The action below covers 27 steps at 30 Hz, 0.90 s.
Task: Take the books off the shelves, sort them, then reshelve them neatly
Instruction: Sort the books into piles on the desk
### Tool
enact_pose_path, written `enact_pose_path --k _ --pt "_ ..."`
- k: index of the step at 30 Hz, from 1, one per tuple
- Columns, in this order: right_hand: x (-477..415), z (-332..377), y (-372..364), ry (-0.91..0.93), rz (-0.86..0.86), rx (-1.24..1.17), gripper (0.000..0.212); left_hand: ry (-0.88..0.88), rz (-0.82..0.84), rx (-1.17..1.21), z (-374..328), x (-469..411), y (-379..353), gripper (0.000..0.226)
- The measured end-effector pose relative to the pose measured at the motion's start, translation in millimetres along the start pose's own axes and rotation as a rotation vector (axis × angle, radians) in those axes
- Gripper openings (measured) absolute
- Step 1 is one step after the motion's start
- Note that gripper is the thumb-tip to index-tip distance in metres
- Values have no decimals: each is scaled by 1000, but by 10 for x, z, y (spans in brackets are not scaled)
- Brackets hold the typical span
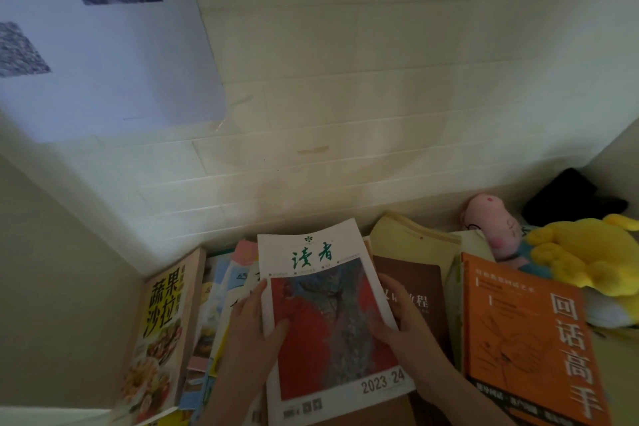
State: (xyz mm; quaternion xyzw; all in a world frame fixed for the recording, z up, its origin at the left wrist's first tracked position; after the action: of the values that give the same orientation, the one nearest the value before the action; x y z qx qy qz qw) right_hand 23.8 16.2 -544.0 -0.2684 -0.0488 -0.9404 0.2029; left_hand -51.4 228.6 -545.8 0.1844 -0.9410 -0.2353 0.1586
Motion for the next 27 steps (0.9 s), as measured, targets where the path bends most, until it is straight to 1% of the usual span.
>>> enact_pose_path --k 2,4,5,6,8,9,12,15,18,21,23,25,27 --pt "31 -16 75 3 11 -6 59 10 -26 75 -43 -20 -38 73" --pt "56 -19 154 18 10 -7 63 70 -47 236 -99 -29 -61 75" --pt "67 -11 195 31 6 -11 64 97 -45 306 -120 -38 -71 72" --pt "82 10 223 51 8 -16 64 98 -36 338 -121 -53 -79 63" --pt "111 53 278 102 20 -3 62 61 -24 364 -147 -45 -109 48" --pt "130 80 296 128 24 6 62 40 -28 385 -181 -23 -125 48" --pt "185 176 337 222 0 47 65 -36 13 455 -317 48 -179 64" --pt "257 281 371 321 -27 124 72 -166 48 467 -494 89 -105 74" --pt "377 449 389 419 -34 149 82 -337 28 482 -719 113 32 78" --pt "469 620 424 557 -106 291 93 -471 -3 506 -896 163 78 85" --pt "469 624 446 597 -120 385 98 -496 -13 477 -890 196 35 86" --pt "453 549 433 616 -152 445 102 -478 21 439 -829 239 -57 83" --pt "452 462 418 656 -240 423 103 -455 58 404 -764 297 -162 82"
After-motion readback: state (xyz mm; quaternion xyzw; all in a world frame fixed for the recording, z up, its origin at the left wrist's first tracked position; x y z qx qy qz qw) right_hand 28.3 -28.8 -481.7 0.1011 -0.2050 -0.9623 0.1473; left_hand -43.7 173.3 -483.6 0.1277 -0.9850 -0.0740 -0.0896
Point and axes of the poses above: each hand's wrist, its own x-axis away from the middle knuckle, its own y-axis out of the back of the hand, z = x × y, the point moved 2 cm from there along -x, towards the middle knuckle, and after that the axes turned 8 degrees about -y, right-handed, at the moved point
